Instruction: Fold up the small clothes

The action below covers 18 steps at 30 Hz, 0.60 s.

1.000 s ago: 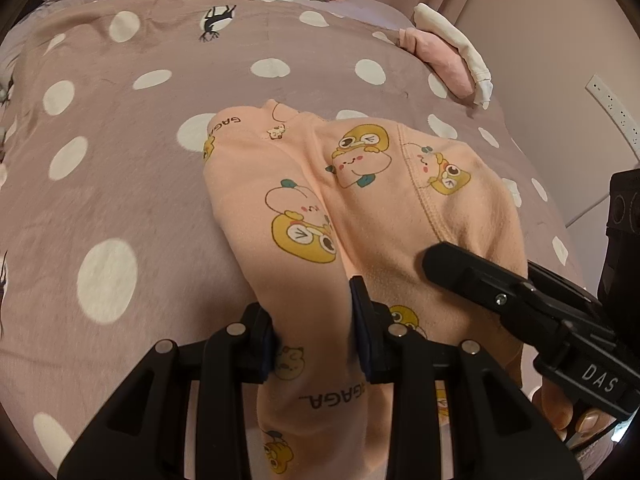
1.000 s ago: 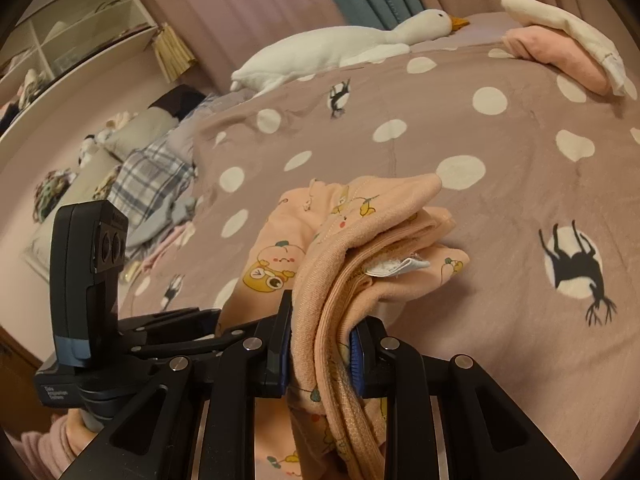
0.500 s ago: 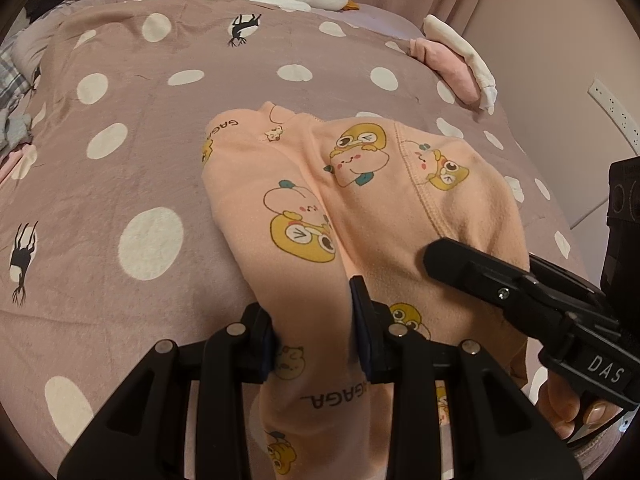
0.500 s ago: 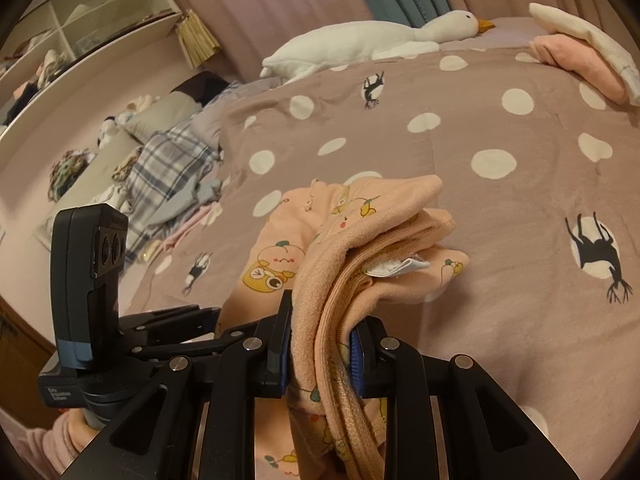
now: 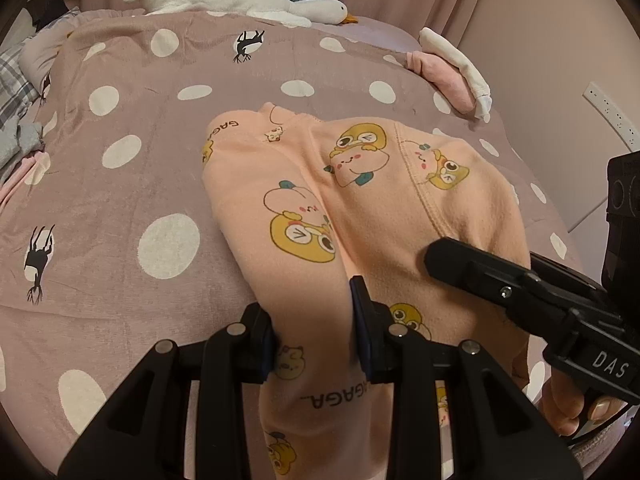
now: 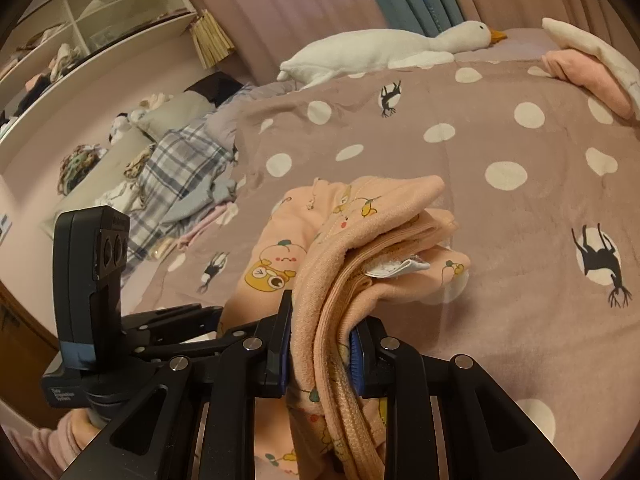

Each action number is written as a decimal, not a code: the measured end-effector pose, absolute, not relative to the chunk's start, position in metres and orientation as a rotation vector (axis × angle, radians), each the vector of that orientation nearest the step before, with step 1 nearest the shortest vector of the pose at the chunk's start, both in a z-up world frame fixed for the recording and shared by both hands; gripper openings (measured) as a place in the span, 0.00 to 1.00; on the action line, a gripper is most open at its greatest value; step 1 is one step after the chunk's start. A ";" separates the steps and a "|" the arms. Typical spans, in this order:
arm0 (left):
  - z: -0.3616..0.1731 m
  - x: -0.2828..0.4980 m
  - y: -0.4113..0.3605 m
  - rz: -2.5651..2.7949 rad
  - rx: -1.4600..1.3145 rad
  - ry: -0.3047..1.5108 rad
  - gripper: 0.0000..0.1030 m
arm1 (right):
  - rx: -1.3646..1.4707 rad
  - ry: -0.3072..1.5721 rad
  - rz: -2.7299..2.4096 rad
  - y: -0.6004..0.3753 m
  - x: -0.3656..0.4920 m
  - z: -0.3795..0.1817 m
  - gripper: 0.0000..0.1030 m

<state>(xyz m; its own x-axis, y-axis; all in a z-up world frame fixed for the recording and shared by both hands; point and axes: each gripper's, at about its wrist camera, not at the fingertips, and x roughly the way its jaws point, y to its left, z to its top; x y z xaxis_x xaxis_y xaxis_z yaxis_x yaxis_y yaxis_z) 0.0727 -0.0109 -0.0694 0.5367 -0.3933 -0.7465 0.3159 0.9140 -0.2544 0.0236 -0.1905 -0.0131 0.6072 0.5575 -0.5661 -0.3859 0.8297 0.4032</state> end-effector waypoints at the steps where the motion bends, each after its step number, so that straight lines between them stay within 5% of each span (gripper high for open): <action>1: -0.069 0.072 -0.010 -0.422 -0.093 0.911 0.31 | 0.251 0.736 0.555 -0.191 0.024 -0.013 0.24; 18: -0.069 0.063 0.011 -0.379 -0.134 0.904 0.31 | 0.190 0.742 0.579 -0.166 0.022 -0.009 0.24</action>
<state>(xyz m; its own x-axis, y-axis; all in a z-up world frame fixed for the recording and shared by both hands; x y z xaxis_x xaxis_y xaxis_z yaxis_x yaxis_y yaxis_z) 0.0634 0.0115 -0.0688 0.5571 -0.3760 -0.7404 0.2645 0.9255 -0.2711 0.0215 -0.1661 -0.0086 0.5903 0.5594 -0.5820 -0.4288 0.8281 0.3611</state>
